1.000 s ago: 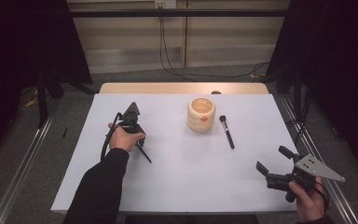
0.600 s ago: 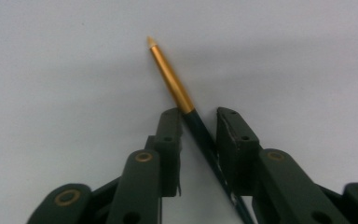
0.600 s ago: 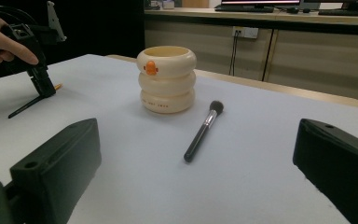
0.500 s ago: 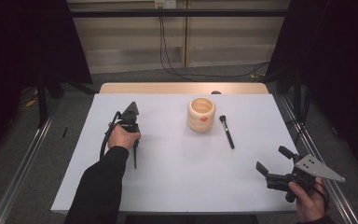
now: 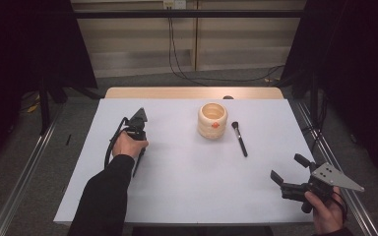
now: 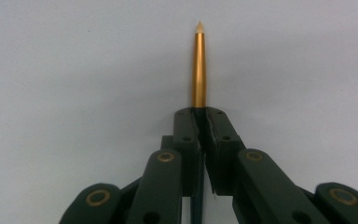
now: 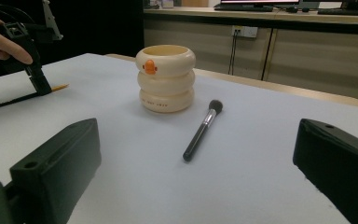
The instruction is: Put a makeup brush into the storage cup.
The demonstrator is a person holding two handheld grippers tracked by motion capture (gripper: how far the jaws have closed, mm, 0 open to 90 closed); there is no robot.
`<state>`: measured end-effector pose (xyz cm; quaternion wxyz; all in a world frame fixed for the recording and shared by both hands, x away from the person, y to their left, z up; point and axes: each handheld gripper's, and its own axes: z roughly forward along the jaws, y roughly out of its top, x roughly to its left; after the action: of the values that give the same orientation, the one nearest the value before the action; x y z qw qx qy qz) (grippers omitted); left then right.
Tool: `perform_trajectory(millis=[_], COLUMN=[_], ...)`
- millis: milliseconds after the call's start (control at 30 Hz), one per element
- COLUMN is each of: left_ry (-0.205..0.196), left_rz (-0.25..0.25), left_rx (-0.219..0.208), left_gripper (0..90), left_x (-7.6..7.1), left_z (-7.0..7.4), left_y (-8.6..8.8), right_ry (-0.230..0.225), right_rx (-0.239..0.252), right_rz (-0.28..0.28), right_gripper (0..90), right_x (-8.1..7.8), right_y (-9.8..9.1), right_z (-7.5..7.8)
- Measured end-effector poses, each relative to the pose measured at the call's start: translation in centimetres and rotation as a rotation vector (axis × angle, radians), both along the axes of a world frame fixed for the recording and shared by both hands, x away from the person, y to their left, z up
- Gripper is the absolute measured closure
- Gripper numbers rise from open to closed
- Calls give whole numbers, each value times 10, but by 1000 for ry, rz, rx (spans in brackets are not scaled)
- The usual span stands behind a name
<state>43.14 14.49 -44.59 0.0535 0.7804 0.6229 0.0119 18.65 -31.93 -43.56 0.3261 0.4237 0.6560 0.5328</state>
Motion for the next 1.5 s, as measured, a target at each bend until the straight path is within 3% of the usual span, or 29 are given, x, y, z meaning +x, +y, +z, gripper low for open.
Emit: perform_trajectory(millis=[167,500,600,833,967,1000,1067,1200,1300,1500], left_ry=[-12,-22,-24,-35,-63,-65,-92,-141,-168,-237], left_rz=[-16,-29,-13,-20,-39,-34,-56,-78,-58,-80], left_rx=[-1,-47,-77,-91,-105,-128,-117,-143,-142,-206], left_gripper=[841,841,841,841,841,841,841,841,841,839], left_x=[0,-3,-4,-4,-6,-7,-9,-12,-14,-19], left_z=[1,3,2,7,12,13,16,23,27,29], left_y=[2,9,11,16,18,17,17,17,20,27], right_ry=[0,4,1,4,3,2,8,1,7,4], right_rx=[6,6,6,4,7,6,9,5,12,8], right_rz=[3,2,-5,1,-3,-6,-3,4,0,-9], right_gripper=[0,0,0,0,0,0,0,0,0,0], right_x=[-1,0,0,0,-1,0,-1,0,-1,0], right_y=[1,-1,-1,-1,-1,-1,-1,0,0,-1], right_z=[1,0,0,0,0,0,0,0,0,0])
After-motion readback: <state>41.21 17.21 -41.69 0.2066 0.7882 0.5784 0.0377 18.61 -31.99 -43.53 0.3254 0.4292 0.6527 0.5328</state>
